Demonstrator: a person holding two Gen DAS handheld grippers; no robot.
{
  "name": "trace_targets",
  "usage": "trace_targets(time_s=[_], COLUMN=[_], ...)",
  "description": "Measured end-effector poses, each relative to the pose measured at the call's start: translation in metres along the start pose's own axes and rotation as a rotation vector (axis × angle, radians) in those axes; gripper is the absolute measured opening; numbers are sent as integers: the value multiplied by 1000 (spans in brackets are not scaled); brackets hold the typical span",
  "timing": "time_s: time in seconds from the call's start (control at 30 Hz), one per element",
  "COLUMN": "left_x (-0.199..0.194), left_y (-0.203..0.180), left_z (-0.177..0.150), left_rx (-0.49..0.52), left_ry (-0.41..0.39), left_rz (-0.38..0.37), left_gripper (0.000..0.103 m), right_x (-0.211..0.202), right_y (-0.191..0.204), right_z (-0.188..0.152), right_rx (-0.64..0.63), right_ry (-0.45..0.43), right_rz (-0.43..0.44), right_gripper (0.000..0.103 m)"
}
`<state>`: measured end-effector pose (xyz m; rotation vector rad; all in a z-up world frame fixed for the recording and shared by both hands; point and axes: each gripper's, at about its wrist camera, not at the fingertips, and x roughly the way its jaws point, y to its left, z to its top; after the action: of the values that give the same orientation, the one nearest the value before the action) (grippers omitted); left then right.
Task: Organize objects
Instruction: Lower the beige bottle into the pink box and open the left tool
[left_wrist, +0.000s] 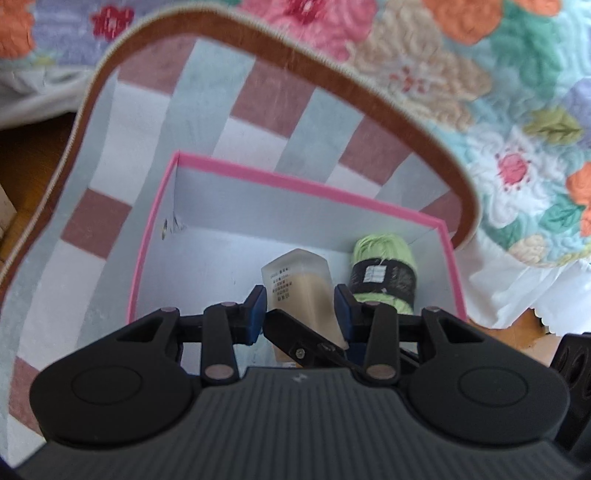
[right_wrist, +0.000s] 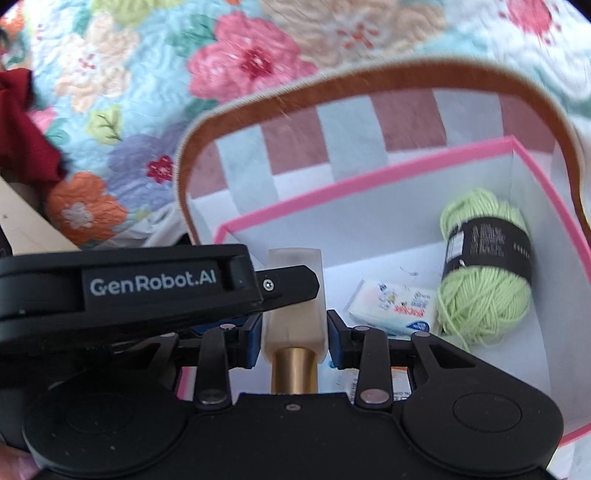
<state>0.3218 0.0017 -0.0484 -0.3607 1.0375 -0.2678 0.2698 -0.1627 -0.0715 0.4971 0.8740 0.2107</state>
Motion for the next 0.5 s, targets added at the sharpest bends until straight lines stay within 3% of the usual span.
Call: trace_targets(time_s=[0.4,0.5], left_x=[41,44], left_y=[12,14], left_z=[-2,-5], left_rx=[30,16], left_ry=[82,88], left_rz=[59,37], left_gripper=[38,35], right_x=[40,41], right_y=[-8,-9], right_z=[-8,-9], right_rx=[31,15], right_ry=[101,115], right_rz=[-43,-53], right_gripper=[41,44])
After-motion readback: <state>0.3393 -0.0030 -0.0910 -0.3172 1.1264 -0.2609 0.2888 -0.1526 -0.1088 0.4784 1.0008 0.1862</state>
